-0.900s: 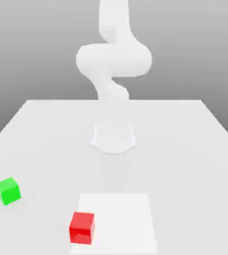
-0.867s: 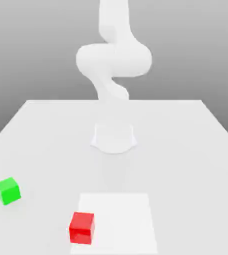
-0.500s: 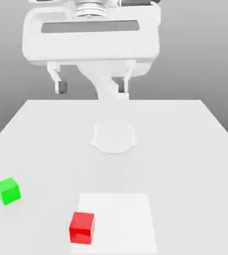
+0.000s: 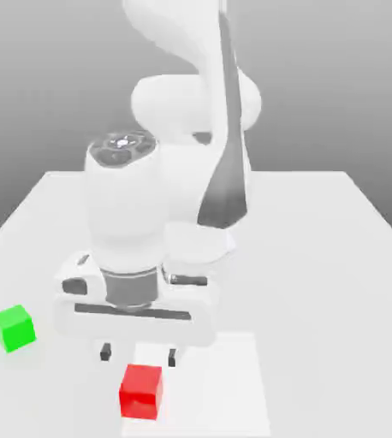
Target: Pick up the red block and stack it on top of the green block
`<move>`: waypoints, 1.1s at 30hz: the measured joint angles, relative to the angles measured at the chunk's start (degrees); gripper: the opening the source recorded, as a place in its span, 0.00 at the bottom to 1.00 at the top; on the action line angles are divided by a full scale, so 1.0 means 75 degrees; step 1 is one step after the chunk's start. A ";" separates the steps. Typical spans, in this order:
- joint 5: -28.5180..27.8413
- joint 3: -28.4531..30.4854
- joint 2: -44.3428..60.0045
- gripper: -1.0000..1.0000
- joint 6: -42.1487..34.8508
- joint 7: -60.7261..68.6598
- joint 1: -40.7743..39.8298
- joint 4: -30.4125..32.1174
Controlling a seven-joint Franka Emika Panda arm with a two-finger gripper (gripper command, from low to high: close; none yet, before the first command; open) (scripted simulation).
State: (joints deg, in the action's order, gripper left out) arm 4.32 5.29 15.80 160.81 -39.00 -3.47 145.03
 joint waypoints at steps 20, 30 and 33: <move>-0.0378 0.0921 -0.1175 0.00 -0.0888 -0.1969 -0.0415 0.0282; -0.0522 0.2146 -0.1765 0.00 -0.1194 -0.5276 -0.1780 0.0548; -0.0517 0.2361 -0.1924 0.00 -0.1276 -0.6227 -0.2286 0.0628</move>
State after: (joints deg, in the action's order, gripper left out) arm 0.44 22.99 1.37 151.24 -85.70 -20.61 149.74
